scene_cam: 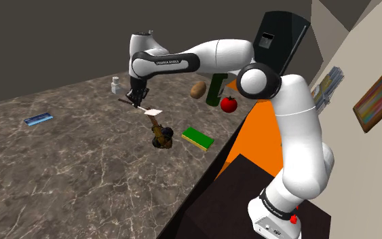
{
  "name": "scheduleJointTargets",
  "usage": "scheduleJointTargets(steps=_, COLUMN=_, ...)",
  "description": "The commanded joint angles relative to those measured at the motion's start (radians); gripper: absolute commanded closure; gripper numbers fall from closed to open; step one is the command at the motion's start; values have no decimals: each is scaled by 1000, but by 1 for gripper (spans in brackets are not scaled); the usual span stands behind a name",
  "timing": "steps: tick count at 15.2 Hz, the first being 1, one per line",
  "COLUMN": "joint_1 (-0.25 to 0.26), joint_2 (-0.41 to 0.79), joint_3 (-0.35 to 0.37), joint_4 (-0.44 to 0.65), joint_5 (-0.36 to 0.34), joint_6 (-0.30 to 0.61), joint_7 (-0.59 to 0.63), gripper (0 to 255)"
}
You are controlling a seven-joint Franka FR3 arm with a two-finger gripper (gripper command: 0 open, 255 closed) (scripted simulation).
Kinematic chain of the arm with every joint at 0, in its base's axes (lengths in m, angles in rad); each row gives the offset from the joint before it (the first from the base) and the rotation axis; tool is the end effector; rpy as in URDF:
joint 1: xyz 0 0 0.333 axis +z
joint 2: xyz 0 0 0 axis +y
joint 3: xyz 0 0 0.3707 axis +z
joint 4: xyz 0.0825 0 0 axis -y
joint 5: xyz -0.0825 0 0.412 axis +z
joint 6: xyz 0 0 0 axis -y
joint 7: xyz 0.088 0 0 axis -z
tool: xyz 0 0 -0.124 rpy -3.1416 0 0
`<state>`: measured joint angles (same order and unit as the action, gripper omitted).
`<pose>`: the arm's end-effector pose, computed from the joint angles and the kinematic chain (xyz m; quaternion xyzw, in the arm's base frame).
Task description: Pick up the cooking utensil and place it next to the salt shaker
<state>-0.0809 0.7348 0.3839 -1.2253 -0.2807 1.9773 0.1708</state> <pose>0.8014 0.1364 0.3764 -0.9971 -0.0676 -0.0335 0.0028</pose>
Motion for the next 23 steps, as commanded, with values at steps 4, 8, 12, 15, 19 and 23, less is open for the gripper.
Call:
scheduleJointTargets(steps=4, joint_1=0, joint_2=10, joint_3=-3, joint_4=-13, joint_5=-4, joint_6=21, joint_7=3, gripper=255)
scheduleJointTargets(steps=8, joint_1=0, joint_2=10, joint_3=-3, joint_4=-13, joint_5=-4, joint_6=21, joint_7=3, gripper=255)
scheduleJointTargets(steps=12, joint_1=0, joint_2=12, joint_3=-3, joint_4=-10, joint_5=-4, joint_6=22, joint_7=2, gripper=0)
scheduleJointTargets(steps=15, joint_1=-1, joint_2=-3, joint_3=1, joint_4=-1, joint_5=0, joint_6=-3, joint_7=0, gripper=0)
scheduleJointTargets(steps=19, joint_1=1, joint_2=-33, joint_3=8, joint_4=44, joint_5=12, joint_6=-76, joint_7=-8, gripper=0)
scheduleJointTargets(steps=23, joint_1=1, joint_2=-33, joint_3=8, joint_4=44, joint_5=12, joint_6=-76, joint_7=-8, gripper=0)
